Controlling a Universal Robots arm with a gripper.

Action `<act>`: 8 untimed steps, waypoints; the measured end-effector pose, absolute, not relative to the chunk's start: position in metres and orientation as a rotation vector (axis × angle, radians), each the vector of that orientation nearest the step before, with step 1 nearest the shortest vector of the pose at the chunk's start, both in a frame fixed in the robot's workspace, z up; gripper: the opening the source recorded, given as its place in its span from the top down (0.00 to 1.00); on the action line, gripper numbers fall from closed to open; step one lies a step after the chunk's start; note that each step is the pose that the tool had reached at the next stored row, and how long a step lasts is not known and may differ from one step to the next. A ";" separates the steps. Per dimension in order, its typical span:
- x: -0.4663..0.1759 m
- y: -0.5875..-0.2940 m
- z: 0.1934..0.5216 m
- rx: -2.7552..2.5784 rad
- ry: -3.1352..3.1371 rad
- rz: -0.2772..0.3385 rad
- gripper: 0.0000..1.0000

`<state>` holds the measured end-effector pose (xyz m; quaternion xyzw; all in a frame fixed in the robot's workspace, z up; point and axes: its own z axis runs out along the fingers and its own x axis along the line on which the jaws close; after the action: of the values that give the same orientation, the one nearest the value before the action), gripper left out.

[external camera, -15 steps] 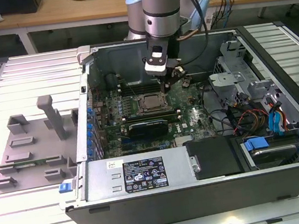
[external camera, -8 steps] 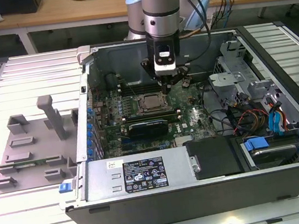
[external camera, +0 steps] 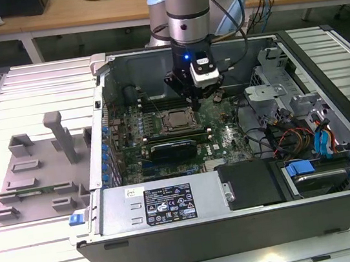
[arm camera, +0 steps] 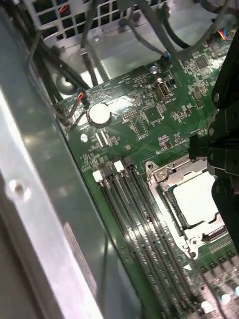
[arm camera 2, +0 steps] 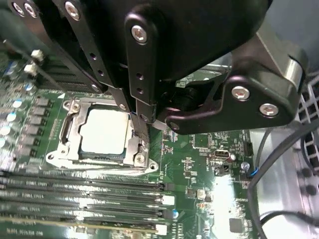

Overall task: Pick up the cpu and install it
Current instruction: 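Close the cpu cover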

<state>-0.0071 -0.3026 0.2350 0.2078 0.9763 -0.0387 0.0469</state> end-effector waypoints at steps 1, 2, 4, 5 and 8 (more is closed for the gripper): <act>-0.007 -0.303 0.235 0.599 2.985 -0.121 0.89; -0.007 -0.303 0.235 0.578 2.988 -0.123 0.89; -0.007 -0.303 0.235 0.481 3.002 -0.131 0.89; -0.007 -0.303 0.235 0.451 3.006 -0.132 0.89; -0.007 -0.303 0.234 0.283 3.023 -0.135 0.89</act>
<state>-0.0071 -0.3026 0.2335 0.0929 0.9934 -0.0443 0.0513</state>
